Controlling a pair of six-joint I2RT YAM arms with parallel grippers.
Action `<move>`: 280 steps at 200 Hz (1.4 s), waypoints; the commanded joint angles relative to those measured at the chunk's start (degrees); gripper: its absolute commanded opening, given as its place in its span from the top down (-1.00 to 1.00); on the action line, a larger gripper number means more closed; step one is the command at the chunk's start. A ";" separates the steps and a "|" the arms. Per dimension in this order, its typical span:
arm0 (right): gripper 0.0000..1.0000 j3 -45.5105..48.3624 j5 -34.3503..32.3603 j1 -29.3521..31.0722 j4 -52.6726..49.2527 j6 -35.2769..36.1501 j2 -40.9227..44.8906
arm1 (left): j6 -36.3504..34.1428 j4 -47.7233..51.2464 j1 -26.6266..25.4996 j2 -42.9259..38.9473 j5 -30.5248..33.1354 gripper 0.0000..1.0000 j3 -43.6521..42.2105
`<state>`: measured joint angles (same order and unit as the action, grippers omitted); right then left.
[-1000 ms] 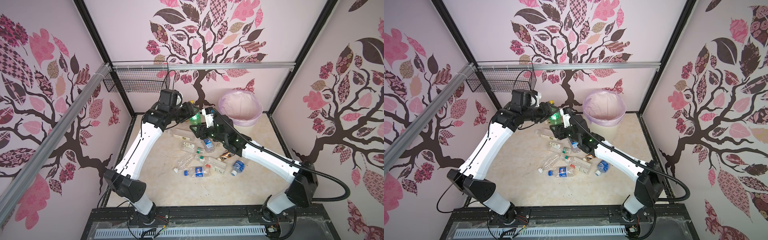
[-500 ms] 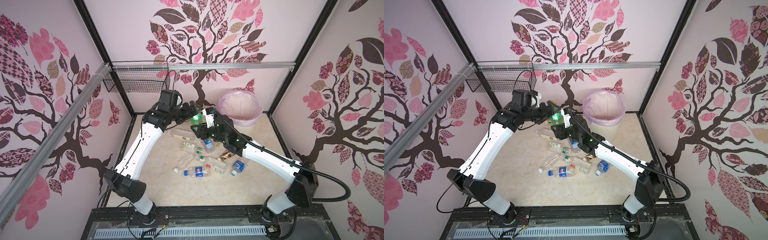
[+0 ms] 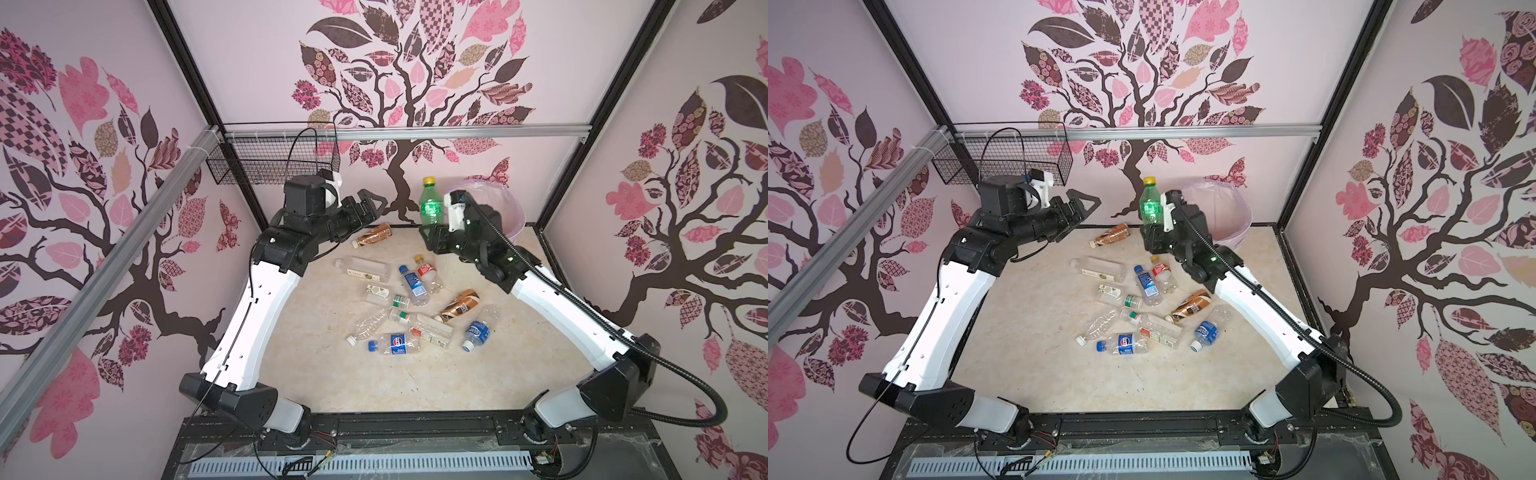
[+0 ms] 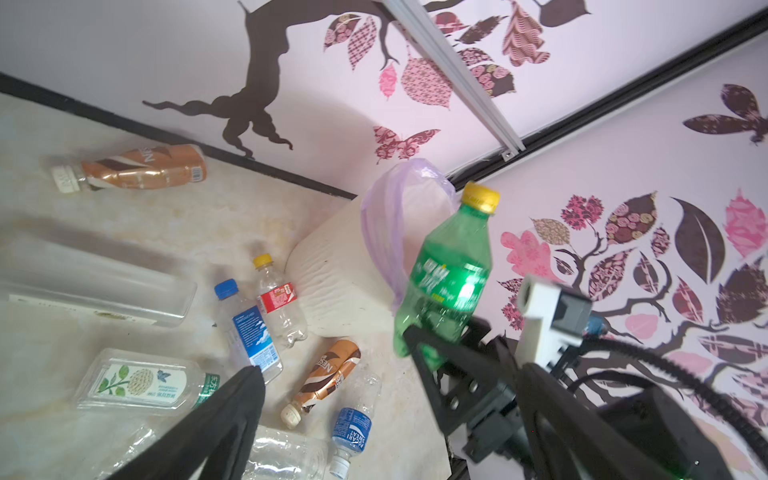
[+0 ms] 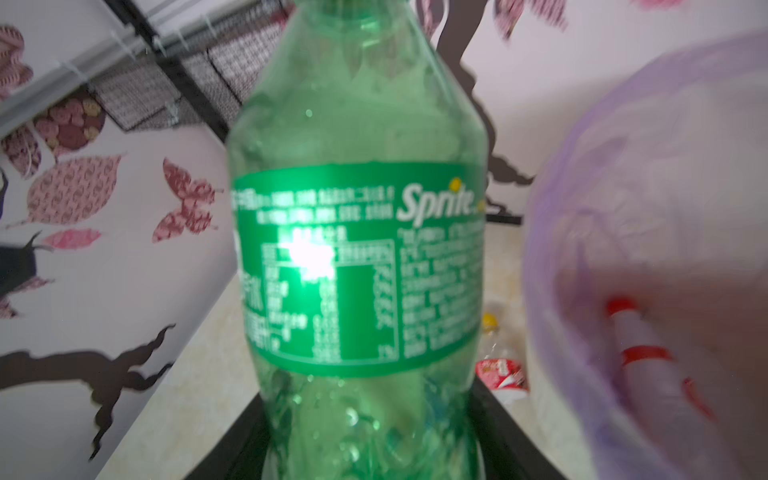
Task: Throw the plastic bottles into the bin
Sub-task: 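Carry the Sprite bottle over the bin with the right gripper and release it, then move the right gripper back to the pile while the left lowers to a clear bottle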
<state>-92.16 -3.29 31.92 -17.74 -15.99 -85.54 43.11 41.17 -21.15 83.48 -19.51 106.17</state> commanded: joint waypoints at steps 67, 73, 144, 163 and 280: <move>0.02 -34.35 -21.99 -0.86 -11.31 22.35 0.56 | -6.49 -10.00 -7.41 -4.25 0.61 -0.96 -8.51; 0.02 -32.87 -22.38 -1.85 -10.93 22.32 0.23 | -6.62 -10.05 -7.46 -4.40 0.67 -0.97 -8.59; -0.99 -19.72 -17.06 -11.71 -13.11 10.90 -3.93 | -7.67 -8.52 -7.45 -5.75 1.38 -0.97 -11.29; -0.99 -23.20 -16.73 -11.71 -13.84 11.34 -3.55 | -7.87 -8.73 -7.50 -5.72 1.06 -0.96 -11.75; -0.99 -23.05 -8.65 -7.87 -17.83 9.47 -0.99 | -13.86 7.40 -7.49 -4.76 4.83 -0.96 -13.42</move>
<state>-117.54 -14.04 21.19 -34.39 -6.11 -88.77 32.58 41.21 -28.45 78.63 -16.88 95.44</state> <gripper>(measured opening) 0.995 0.983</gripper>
